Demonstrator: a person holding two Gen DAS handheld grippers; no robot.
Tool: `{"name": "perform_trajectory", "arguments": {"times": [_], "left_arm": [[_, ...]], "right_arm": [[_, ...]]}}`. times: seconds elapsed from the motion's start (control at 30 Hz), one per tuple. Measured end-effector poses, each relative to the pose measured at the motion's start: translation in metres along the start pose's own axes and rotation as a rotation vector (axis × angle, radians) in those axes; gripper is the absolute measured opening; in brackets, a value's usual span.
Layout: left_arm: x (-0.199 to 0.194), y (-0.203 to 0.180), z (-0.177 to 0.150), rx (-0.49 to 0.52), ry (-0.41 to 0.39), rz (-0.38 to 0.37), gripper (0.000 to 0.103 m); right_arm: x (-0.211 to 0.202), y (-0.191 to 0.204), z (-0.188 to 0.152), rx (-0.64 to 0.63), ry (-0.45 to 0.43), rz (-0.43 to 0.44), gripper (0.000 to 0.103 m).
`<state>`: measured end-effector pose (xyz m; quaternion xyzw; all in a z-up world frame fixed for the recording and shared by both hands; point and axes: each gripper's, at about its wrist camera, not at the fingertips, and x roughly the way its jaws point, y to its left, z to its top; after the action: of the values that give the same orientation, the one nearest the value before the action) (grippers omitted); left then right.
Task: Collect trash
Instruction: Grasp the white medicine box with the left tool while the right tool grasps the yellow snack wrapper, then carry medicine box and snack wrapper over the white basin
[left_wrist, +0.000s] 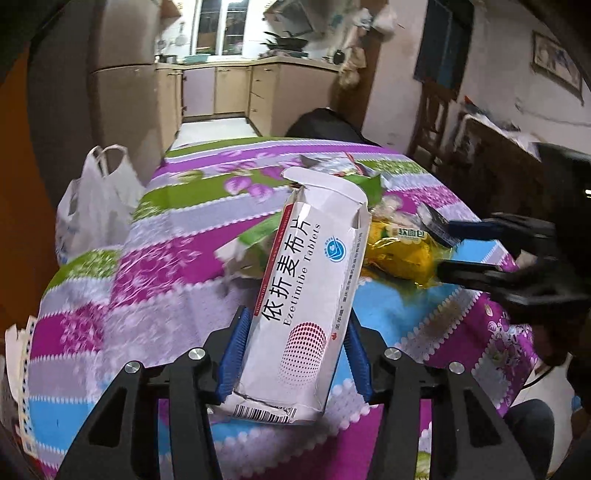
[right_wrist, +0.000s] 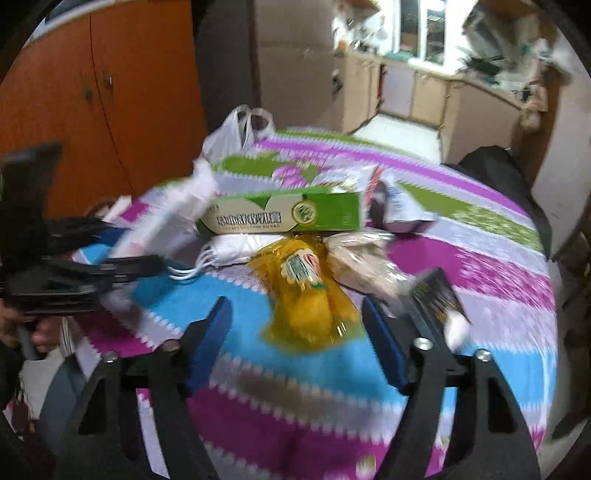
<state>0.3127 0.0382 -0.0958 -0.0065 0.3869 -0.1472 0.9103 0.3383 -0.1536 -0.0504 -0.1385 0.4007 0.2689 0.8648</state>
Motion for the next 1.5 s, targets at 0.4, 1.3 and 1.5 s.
{"name": "perform_trajectory", "arguments": {"times": [0.4, 1.3, 1.5], "left_arm": [[-0.004, 0.007, -0.009, -0.059, 0.013, 0.001, 0.051], [-0.017, -0.034, -0.008, -0.037, -0.088, 0.108, 0.051], [-0.044, -0.065, -0.002, -0.017, -0.213, 0.165, 0.051]], "right_arm": [[0.041, 0.002, 0.008, -0.026, 0.068, -0.105, 0.059], [-0.026, 0.028, -0.032, 0.162, -0.204, -0.155, 0.036], [-0.083, 0.02, -0.044, 0.241, -0.336, -0.231, 0.036]]}}
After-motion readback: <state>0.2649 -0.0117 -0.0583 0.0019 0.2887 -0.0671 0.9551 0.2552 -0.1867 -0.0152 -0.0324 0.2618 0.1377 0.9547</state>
